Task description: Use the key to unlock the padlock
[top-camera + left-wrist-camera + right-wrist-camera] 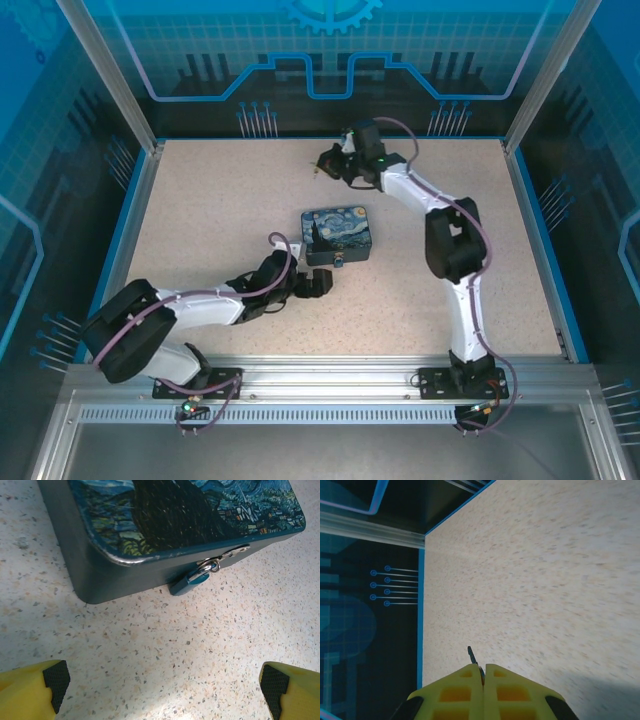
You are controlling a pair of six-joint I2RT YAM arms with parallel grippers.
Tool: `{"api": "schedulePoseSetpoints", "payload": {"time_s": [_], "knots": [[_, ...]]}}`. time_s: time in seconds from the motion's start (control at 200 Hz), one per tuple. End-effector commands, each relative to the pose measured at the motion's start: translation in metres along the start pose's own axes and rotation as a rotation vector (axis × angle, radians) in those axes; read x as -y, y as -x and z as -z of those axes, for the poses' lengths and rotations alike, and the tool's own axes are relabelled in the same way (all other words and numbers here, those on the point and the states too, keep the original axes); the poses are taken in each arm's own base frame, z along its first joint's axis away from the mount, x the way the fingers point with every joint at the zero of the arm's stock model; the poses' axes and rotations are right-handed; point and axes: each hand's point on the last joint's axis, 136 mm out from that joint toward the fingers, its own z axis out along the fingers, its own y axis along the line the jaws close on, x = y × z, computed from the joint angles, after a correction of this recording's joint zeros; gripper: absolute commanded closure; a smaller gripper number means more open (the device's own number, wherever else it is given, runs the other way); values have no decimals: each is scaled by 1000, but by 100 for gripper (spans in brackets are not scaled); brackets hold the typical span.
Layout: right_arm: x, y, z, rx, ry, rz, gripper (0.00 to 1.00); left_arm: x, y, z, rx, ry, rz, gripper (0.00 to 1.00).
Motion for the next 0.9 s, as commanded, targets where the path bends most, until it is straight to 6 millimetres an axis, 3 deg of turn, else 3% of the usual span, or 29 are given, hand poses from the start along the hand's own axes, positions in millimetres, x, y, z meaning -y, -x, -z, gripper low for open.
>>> {"api": "schedulePoseSetpoints", "payload": {"time_s": [0.0,0.125,0.265,0.555,0.895], "knots": [[7,7,33,44,17,23,100,23,16,-7,35,-67,-29,1],[22,0,55,51,33,3,100,27,17,-17,34,-70,-38,1],[29,-13,64,41,74,-28,100,28,16,-28,30,-71,-38,1],[50,-33,55,29,81,-107,100,31,9,-52,13,-78,-43,1],[66,-48,46,1,48,-132,100,40,16,-74,39,-51,-142,2]]}}
